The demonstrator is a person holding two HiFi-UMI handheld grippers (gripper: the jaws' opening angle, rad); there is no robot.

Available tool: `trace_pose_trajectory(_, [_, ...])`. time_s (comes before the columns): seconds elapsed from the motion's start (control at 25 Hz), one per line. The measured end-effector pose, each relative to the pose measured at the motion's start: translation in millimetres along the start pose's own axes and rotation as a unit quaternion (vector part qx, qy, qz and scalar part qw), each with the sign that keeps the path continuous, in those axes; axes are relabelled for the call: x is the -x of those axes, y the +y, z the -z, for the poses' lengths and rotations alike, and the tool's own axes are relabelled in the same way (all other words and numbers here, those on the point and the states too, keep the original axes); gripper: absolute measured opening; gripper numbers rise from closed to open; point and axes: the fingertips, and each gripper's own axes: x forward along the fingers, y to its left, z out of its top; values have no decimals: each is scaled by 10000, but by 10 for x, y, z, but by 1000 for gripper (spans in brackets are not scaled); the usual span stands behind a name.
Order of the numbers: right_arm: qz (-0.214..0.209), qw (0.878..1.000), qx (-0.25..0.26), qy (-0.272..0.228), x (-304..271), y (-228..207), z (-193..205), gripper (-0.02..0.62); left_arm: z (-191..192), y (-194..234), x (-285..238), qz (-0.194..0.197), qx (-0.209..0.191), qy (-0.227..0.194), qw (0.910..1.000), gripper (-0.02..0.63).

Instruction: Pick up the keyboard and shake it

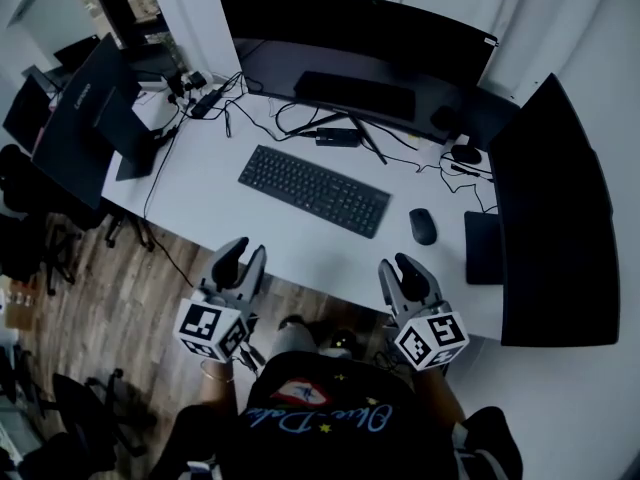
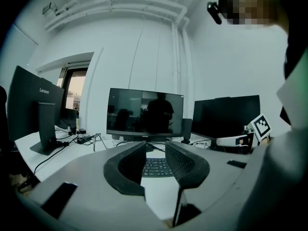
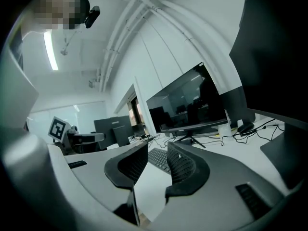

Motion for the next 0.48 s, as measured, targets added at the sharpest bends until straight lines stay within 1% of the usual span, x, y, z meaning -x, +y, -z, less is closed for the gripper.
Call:
trace_pose_trajectory(0.12, [178,9998,-46,65,-86,-31,19,114,-22,171,-138,145,49,-34,9999,103])
trace_pose_trajectory(0.24, [396,9991,-106,99,-206,-69,23,118,10,399,-324,315,32,35,9995,103])
trace_pose_trajectory(0.48, [1023,9940,-378,43,-530,-151,104,120,46,955,-708,587,84,394,9975,103])
